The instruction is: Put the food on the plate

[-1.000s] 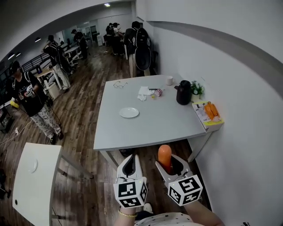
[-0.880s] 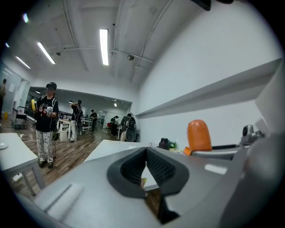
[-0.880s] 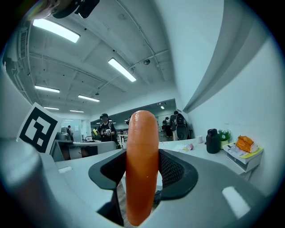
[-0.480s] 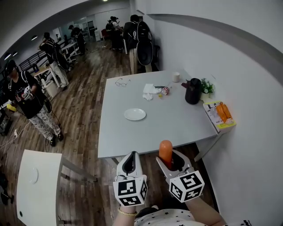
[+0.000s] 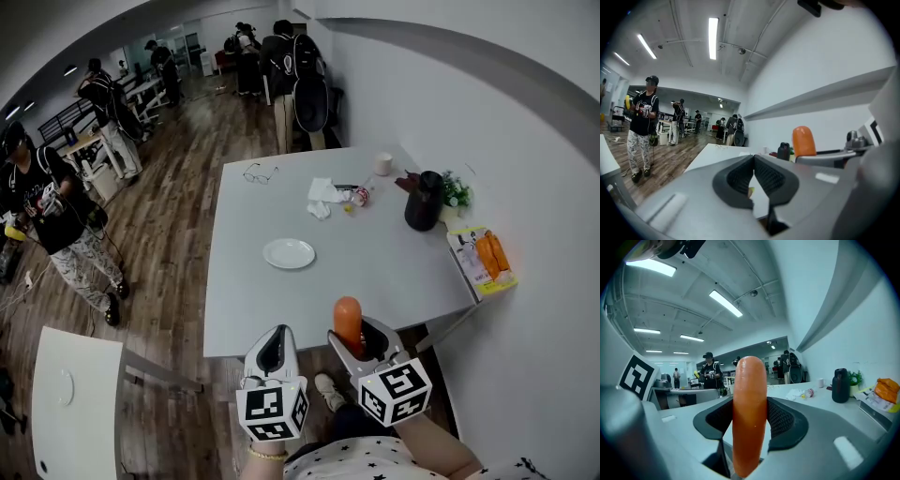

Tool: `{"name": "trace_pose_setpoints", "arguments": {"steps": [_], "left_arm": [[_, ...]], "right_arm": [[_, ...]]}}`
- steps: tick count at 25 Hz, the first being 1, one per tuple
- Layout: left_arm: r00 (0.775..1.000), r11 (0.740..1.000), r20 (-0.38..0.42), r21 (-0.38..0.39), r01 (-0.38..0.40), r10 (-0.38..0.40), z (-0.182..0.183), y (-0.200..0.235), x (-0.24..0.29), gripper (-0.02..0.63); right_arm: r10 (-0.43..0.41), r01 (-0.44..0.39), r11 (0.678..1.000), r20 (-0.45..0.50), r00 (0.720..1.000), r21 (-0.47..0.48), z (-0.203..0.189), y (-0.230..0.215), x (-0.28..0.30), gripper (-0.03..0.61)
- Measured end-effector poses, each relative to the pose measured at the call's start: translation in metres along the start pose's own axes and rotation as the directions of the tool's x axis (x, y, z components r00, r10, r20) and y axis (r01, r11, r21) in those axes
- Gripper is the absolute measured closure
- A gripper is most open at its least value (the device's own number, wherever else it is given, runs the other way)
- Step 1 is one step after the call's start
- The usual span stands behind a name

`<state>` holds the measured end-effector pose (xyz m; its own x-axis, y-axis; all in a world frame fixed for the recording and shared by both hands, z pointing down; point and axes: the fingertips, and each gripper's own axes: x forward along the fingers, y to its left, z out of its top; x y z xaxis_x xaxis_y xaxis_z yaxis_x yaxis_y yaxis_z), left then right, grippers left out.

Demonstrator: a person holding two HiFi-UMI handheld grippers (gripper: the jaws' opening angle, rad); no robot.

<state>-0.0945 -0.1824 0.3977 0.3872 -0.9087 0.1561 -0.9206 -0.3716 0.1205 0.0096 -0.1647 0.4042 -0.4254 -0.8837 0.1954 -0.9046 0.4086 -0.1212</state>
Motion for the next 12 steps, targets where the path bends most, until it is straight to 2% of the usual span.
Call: {"name": "trace_pose_setpoints", "arguments": {"steps": [6, 12], "left_arm": [[1.0, 1.0, -0.006, 0.012, -0.019, 0.019, 0.007, 0.025, 0.067, 0.606], [0.998, 0.999, -0.044, 0.001, -0.034, 0.034, 0.012, 0.049, 0.13, 0.606]], "right_arm": [[0.053, -0.055, 0.998, -0.049, 0.997, -0.026, 0.01, -0.031, 0.071, 0.362], [0.095, -0.101, 0.993, -0.104, 0.99, -0.058, 0.017, -0.065, 0.145, 0.362]]}}
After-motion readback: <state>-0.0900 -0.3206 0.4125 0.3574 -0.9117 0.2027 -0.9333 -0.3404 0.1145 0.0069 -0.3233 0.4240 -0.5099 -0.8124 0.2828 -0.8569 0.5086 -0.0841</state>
